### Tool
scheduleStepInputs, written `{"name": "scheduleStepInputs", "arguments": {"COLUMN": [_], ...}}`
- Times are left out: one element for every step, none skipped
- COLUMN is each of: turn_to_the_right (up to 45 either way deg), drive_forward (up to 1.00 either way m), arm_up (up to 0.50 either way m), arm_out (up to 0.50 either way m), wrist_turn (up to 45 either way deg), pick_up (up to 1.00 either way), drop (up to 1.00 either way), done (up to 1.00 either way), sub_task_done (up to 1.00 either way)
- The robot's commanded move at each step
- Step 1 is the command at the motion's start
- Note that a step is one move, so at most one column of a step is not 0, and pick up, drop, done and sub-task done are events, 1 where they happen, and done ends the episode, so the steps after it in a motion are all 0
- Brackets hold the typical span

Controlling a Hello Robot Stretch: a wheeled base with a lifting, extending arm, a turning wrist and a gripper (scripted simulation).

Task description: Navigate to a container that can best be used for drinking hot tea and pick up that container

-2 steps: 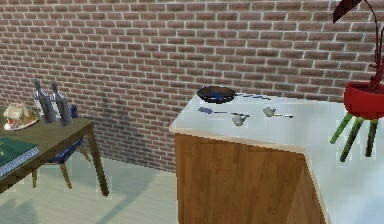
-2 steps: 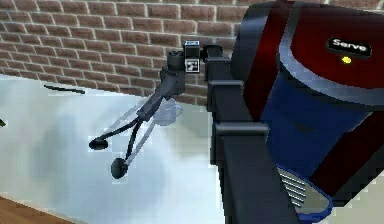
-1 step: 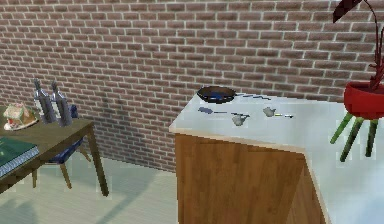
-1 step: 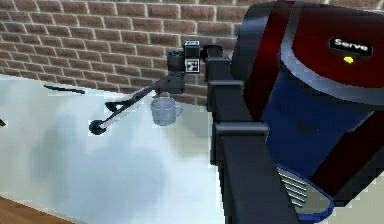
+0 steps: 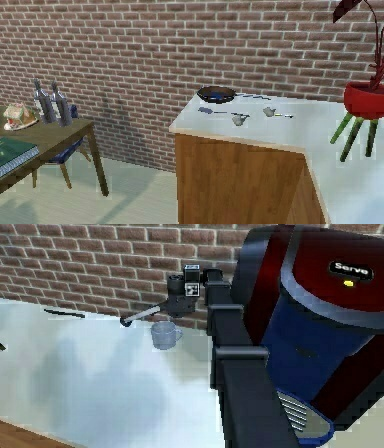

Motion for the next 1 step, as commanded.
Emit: {"name": "scheduleStepInputs", "arguments": {"turn_to_the_right": [0.0], "drive_forward": [0.0], "arm_up": [0.0], "arm_out": [0.0], "wrist_turn": [30.0], "pick_up": [0.0], "drop": [0.0], "done": [0.0], "sub_task_done": [0.0]}}
